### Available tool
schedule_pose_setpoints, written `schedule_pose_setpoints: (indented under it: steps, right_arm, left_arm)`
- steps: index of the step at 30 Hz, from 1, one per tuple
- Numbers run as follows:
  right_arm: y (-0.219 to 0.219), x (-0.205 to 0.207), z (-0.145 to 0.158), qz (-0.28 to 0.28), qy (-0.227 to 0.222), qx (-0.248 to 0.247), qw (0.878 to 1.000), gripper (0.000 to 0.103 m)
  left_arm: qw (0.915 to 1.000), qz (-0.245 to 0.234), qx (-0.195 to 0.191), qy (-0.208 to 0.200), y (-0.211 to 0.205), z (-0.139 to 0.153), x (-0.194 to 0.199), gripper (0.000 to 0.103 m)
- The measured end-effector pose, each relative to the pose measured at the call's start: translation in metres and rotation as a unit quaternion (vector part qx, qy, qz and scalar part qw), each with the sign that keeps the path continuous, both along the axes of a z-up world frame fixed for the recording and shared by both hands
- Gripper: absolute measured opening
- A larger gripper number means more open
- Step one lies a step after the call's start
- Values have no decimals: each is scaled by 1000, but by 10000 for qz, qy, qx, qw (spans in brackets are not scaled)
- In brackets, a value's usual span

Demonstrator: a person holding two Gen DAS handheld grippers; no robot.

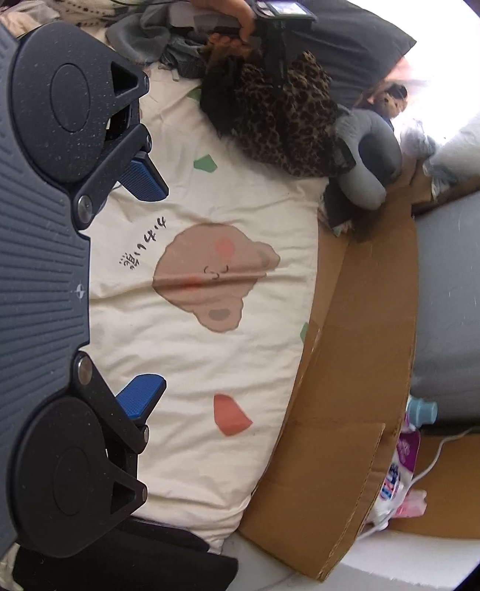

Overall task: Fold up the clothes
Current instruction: 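Close the left tool on the leopard-print garment and lift it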

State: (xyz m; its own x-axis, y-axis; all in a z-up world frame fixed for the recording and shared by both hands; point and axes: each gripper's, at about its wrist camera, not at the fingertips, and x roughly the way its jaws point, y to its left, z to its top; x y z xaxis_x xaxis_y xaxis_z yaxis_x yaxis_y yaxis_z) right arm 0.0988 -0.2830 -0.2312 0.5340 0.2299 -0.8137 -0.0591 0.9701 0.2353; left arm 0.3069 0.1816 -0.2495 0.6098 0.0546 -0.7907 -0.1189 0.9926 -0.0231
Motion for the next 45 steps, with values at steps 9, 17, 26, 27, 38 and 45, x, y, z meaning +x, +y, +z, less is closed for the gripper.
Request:
schedule_pose_setpoints:
  steps: [9,17,26,27,38,45]
  right_arm:
    - [-6,-5,1,-141,-49,79,9999,102]
    - [-16,-19,10,-307,-201,198,9991,102]
    - [-13,-31,-8,-259,-114,462,9985,102]
    - [-12,-32,-9,-241,-136,506,9983,102]
    - [-16,-38,-26,-265,-121,705,9971,102]
    - [-21,-45,-41,-302,37,717,9970,102]
  left_arm:
    - [9986,-178,-494,77,-4,10,-20,3]
    - [9961,-624,-625,25,-26,31,-57,2]
    - [9913,-865,-975,197,-40,38,-97,1]
    - [9904,-935,-989,228,-43,38,-101,1]
    - [9716,-1670,-1470,808,-96,7,-162,1]
    - [9575,-1947,-1914,930,-128,-6,-186,1]
